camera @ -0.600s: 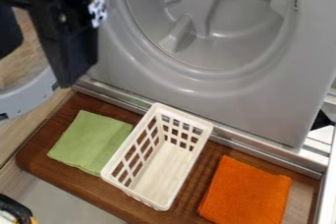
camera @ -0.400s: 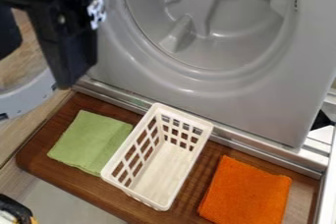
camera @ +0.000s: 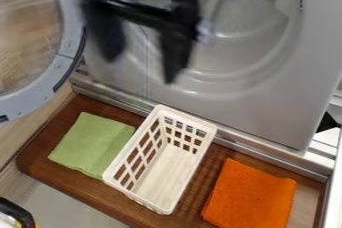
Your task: Move something orange cloth in the basket
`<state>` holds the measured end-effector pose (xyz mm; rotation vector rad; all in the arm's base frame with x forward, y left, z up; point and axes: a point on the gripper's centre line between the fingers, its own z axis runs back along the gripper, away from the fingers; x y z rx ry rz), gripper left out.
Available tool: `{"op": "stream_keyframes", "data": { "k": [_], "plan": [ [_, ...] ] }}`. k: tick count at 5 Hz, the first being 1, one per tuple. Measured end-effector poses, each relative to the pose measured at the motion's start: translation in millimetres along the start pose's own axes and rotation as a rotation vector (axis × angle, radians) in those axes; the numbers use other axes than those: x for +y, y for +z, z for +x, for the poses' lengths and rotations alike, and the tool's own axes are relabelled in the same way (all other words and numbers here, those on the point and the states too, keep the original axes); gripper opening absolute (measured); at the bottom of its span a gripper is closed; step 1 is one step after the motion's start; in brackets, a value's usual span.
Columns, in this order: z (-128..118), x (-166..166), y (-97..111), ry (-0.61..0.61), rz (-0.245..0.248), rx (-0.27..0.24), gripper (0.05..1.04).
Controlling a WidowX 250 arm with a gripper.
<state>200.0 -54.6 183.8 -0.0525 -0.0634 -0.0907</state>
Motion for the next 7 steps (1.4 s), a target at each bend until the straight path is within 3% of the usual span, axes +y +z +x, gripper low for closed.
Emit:
{"op": "stream_keyframes", "data": {
  "k": [1,2,3,4,5,7],
  "plan": [
    [37,-32,-50,0.03,0.068,-0.031,1.001],
    [52,-59,-99,0.107,0.126,-0.096,1.001],
    [56,-71,-137,0.156,0.125,-0.142,1.001],
    [56,-79,-172,0.195,0.111,-0.108,1.001],
    [56,-92,-199,0.146,0.046,-0.066,1.001],
    [61,-111,-246,0.024,0.048,-0.016,1.001]
  ]
}}
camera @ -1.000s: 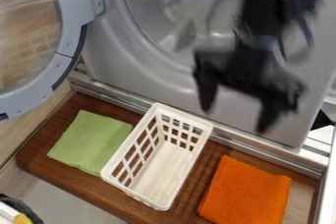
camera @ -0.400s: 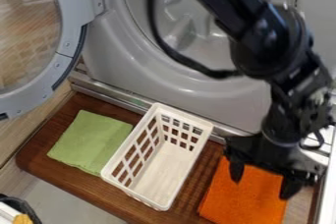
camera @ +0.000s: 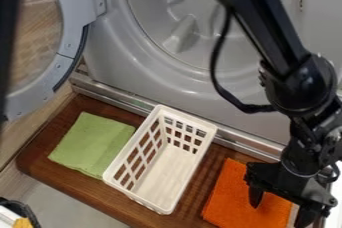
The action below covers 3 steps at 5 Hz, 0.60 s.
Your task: Move something orange cloth in the basket
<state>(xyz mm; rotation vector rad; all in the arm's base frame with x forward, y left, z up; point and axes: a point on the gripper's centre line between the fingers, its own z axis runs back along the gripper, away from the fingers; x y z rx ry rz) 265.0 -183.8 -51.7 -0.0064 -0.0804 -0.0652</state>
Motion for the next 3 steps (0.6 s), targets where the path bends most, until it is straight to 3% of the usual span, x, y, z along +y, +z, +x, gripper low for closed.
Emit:
{"op": "stream_keyframes", "data": {
  "k": [1,3],
  "plan": [
    [2.0,-3.6,-22.4,-0.095,0.051,0.034,1.001],
    [1.6,-9.6,-26.9,-0.135,0.025,0.056,0.947]
  ]
}}
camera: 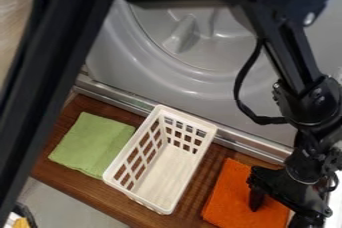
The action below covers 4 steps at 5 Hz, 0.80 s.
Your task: Move something orange cloth in the basket
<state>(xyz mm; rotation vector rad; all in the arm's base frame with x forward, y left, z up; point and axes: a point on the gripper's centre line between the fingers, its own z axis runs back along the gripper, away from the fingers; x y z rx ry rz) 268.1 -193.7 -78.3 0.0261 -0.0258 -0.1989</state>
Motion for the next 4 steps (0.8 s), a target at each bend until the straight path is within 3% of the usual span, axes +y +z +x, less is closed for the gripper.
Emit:
{"op": "stream_keyframes", "data": {
  "k": [2,3,4],
  "plan": [
    [-4,-4,2,-0.026,-0.022,0.028,0.406],
    [-17,-7,11,-0.071,-0.018,0.044,0.194],
    [-12,-15,60,-0.115,-0.051,-0.016,0.103]
  ]
}}
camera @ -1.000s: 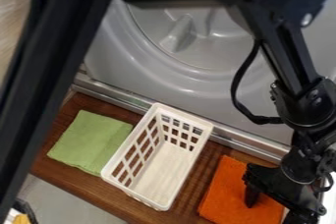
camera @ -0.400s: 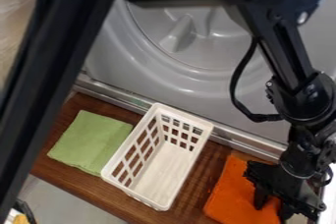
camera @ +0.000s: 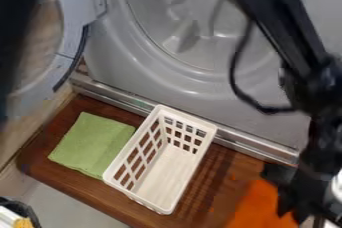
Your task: Move something orange cloth in the basket
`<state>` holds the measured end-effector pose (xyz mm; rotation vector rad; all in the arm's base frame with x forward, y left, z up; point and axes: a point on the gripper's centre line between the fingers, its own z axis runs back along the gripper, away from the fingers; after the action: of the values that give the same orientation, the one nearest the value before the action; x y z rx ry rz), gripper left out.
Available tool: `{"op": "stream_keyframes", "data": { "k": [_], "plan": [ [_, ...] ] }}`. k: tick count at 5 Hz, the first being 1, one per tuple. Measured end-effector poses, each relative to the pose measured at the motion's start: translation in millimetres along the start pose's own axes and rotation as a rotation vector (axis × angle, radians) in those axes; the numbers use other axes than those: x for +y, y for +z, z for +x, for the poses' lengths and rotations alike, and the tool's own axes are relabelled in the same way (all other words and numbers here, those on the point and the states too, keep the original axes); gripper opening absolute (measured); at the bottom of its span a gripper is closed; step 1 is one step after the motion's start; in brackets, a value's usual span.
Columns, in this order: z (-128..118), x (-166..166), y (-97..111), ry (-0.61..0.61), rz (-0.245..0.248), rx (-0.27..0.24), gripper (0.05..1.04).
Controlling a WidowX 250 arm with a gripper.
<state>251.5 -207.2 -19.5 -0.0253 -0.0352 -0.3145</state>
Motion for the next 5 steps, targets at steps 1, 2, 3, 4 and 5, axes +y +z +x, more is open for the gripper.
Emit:
{"op": "stream_keyframes", "data": {
  "k": [1,2,3,4,5],
  "plan": [
    [3,-4,46,-0.05,-0.033,-0.05,0.09],
    [0,8,98,-0.076,-0.065,-0.087,0.09],
    [-12,42,139,-0.062,-0.046,-0.089,0.09],
    [-37,86,151,-0.029,-0.002,-0.046,0.09],
    [-51,118,156,0.004,0.004,-0.06,0.09]
  ]
}}
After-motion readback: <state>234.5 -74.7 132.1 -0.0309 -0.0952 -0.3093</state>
